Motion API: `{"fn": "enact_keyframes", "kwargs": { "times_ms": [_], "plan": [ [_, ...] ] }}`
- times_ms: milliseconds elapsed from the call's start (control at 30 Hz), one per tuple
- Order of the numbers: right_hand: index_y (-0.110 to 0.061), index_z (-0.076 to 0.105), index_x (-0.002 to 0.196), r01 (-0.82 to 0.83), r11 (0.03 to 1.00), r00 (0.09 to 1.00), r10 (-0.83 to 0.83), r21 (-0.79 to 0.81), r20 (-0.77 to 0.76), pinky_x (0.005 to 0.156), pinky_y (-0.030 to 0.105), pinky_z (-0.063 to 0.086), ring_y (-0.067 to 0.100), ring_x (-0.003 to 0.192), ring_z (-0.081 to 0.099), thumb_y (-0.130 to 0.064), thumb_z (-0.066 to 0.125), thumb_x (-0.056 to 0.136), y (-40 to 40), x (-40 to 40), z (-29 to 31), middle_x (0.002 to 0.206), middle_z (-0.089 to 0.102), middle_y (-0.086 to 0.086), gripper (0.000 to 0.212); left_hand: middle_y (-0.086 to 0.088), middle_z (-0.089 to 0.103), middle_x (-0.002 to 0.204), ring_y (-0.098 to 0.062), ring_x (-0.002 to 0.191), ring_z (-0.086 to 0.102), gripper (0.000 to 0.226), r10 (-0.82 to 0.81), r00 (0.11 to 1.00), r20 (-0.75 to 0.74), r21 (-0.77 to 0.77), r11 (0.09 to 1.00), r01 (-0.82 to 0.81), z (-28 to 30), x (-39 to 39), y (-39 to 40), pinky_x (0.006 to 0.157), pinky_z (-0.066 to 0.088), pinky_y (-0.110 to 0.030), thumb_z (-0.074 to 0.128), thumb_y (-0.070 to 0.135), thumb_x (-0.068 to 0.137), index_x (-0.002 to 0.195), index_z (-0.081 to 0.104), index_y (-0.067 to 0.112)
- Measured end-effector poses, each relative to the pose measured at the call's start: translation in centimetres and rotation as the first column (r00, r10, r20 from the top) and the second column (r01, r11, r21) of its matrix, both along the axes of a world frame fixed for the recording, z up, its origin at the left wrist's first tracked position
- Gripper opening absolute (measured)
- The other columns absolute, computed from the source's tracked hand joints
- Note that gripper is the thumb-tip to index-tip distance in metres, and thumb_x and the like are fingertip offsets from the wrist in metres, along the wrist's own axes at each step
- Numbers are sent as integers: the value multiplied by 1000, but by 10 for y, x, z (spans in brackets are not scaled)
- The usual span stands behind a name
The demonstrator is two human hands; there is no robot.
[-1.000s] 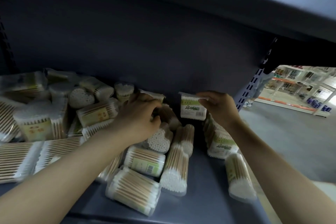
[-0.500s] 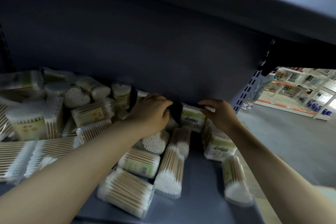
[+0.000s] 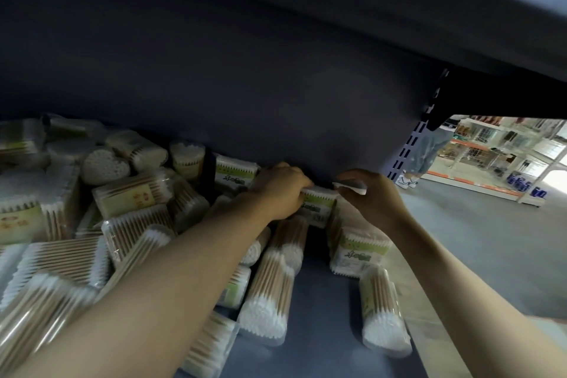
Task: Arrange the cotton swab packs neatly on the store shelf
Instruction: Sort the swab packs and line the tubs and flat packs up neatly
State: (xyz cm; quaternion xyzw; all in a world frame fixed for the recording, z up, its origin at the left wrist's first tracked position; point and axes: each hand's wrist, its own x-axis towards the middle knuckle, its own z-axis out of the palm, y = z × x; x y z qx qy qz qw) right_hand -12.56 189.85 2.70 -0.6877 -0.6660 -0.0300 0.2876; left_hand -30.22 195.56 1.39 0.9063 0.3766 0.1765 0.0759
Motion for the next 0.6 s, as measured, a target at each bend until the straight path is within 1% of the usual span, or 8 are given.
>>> {"fn": "enact_keyframes", "kwargs": {
  "times_ms": [67, 100, 167, 233, 300, 367, 433, 600],
  "plan": [
    [-9, 67, 107, 18, 1000, 1000, -18, 3, 7, 72, 13, 33, 19, 103, 62, -9, 62, 86, -2, 5, 2, 109, 67, 4, 22, 1, 50, 133, -23, 122, 41, 37, 11, 1000, -14, 2, 1000, -11, 0, 1, 1, 101, 36, -39, 47, 17, 94, 129, 54, 26],
    [-9, 67, 107, 31, 1000, 999, -31, -4, 13, 73, 14, 34, 20, 103, 62, -7, 60, 86, -2, 8, 3, 109, 68, 4, 22, -1, 52, 131, -23, 120, 45, 36, 17, 1000, -16, 4, 1000, -17, 0, 3, 1, 98, 39, -38, 48, 15, 93, 127, 56, 24],
    [-9, 67, 108, 60, 997, 998, -59, -39, 19, 80, 21, 39, 22, 106, 61, -6, 57, 87, 0, 14, 2, 109, 68, 5, 23, -4, 55, 122, -24, 111, 51, 33, 37, 999, -24, 39, 999, -36, 0, 8, 1, 87, 44, -36, 49, 10, 91, 121, 59, 19],
    [-12, 66, 110, 79, 993, 997, -76, -88, 30, 83, 24, 40, 23, 109, 59, -6, 55, 88, 2, 17, -1, 113, 67, 5, 26, -6, 56, 115, -25, 104, 53, 29, 66, 996, -53, 116, 991, -59, 1, 14, 1, 74, 41, -33, 49, 3, 89, 114, 58, 13],
    [-15, 64, 114, 91, 988, 995, -84, -127, 62, 87, 28, 41, 24, 111, 57, -9, 52, 90, 3, 18, -5, 118, 64, 4, 28, -8, 55, 112, -25, 103, 52, 26, 89, 993, -79, 180, 981, -74, 2, 20, 0, 68, 34, -31, 48, -2, 88, 110, 55, 9],
    [-18, 63, 118, 101, 983, 992, -88, -154, 89, 90, 31, 40, 27, 113, 55, -10, 50, 92, 3, 15, -9, 123, 62, 4, 30, -8, 54, 113, -26, 105, 51, 28, 101, 990, -95, 216, 973, -78, 2, 23, 0, 68, 33, -31, 46, -6, 86, 110, 53, 8],
    [-18, 61, 120, 92, 982, 991, -75, -163, 111, 93, 33, 40, 27, 115, 55, -9, 48, 93, 3, 12, -11, 125, 60, 5, 32, -8, 51, 118, -27, 110, 48, 33, 111, 987, -117, 236, 968, -81, 1, 25, 0, 72, 34, -33, 47, -7, 85, 114, 52, 8],
    [-19, 59, 123, 85, 978, 985, -53, -192, 163, 93, 29, 37, 25, 117, 52, -12, 46, 94, 6, 10, -11, 128, 58, 3, 32, -10, 46, 123, -30, 114, 43, 31, 161, 975, -156, 236, 964, -121, 5, 25, 2, 72, 29, -33, 48, -9, 84, 111, 54, 6]
  ]
}}
